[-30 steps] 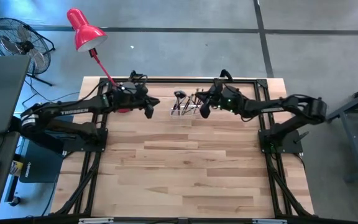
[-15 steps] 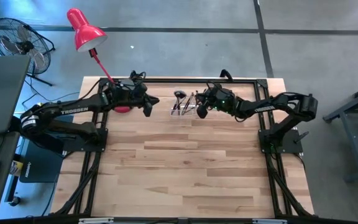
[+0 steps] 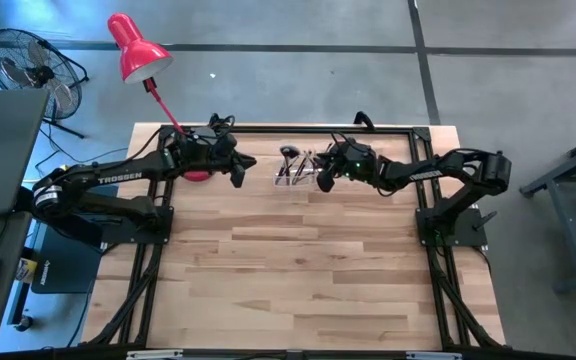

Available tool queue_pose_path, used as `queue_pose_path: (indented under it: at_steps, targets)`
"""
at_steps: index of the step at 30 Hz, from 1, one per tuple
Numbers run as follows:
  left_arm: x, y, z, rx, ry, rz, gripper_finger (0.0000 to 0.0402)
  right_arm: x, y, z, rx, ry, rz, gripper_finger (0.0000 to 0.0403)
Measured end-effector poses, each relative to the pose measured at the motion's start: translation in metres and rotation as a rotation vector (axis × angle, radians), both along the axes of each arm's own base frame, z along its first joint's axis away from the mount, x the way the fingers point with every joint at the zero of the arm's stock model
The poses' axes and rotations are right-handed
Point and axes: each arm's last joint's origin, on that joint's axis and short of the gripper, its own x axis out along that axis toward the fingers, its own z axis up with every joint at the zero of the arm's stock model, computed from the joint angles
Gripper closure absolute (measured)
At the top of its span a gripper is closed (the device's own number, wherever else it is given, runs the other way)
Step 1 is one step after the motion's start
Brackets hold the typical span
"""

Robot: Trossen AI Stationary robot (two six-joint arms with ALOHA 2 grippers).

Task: Put items in baskets/containers
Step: Put the foundation brush into the transparent organizer, then return to Home Position

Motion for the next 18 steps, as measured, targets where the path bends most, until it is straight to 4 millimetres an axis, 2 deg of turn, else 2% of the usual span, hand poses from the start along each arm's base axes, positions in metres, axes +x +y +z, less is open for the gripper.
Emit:
queue_pose_path:
  at_steps: [5,8,18]
  targets:
    - [0.000,0.000,0.000,-0.003,-0.001,0.002,0.0353,0.000,0.000,0.002,0.003,-0.009,0.010,0.0296]
    - [0.000,0.000,0.000,-0.003,-0.003,0.002,0.0353,-0.003,0.001,0.010,-0.014,-0.024,0.008,0.0282]
    - [0.000,0.001,0.000,0.016,0.006,0.035,0.0353,-0.031,0.011,0.066,-0.164,-0.086,-0.030,0.0274]
